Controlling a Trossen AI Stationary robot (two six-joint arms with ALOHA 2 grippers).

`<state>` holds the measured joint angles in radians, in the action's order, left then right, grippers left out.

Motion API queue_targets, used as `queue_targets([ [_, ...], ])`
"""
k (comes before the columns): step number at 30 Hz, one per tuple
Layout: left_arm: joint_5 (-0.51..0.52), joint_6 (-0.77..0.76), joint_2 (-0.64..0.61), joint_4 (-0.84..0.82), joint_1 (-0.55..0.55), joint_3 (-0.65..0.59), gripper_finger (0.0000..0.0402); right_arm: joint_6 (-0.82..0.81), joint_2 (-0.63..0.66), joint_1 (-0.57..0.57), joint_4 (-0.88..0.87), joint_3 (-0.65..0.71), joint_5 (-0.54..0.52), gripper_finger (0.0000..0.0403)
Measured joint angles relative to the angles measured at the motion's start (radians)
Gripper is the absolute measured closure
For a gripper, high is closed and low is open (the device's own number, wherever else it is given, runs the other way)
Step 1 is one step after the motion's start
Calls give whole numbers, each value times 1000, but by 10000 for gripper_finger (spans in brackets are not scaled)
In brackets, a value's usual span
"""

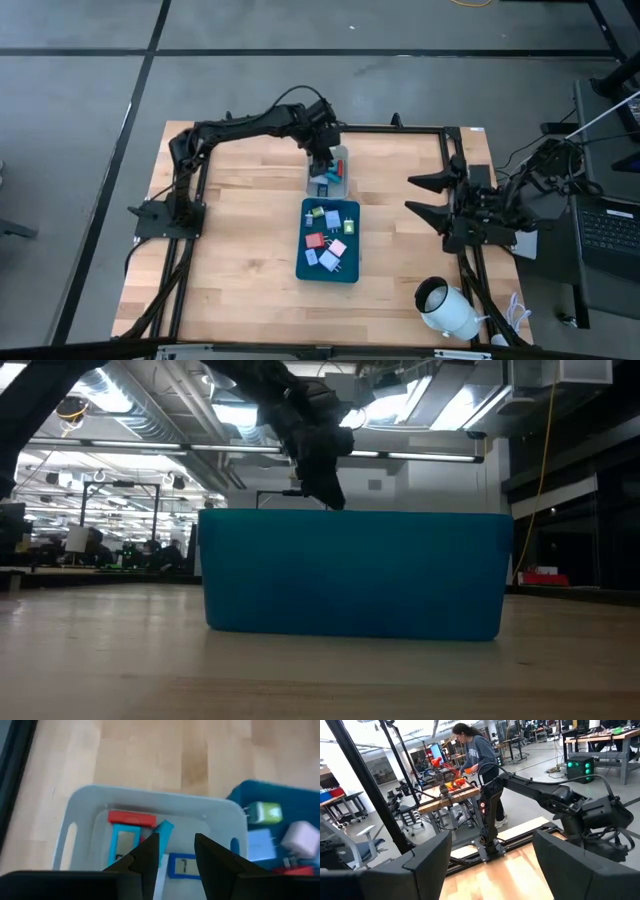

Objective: Pick & Place Office items
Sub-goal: Return to Home Position

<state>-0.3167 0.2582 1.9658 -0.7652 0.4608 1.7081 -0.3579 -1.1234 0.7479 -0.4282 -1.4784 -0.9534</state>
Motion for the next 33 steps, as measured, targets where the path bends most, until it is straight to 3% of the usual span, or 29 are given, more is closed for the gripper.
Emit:
queue_targets([
  [4, -126, -36, -1, -2, 21, 0, 271, 13, 21, 0, 1, 0, 0, 119],
  [11, -344, -111, -10, -180, 4, 0, 258, 57, 71, 0, 1, 0, 0, 119],
  [14, -331, -159, -35, -152, -85, -8, 256, 87, 87, 0, 0, 0, 14, 119],
  [18, -157, -318, -128, 101, -229, -69, 259, 108, 108, 0, -3, 0, 46, 119],
  [24, 311, -512, -267, 524, -453, -166, 266, 137, 135, 0, -26, 0, 98, 119],
  [29, 632, -440, -388, 572, -582, -286, 277, 157, 159, 0, -47, 0, 159, 119],
  [33, 666, -435, -540, 621, -598, -484, 295, 157, 179, 0, -55, 0, 180, 119],
])
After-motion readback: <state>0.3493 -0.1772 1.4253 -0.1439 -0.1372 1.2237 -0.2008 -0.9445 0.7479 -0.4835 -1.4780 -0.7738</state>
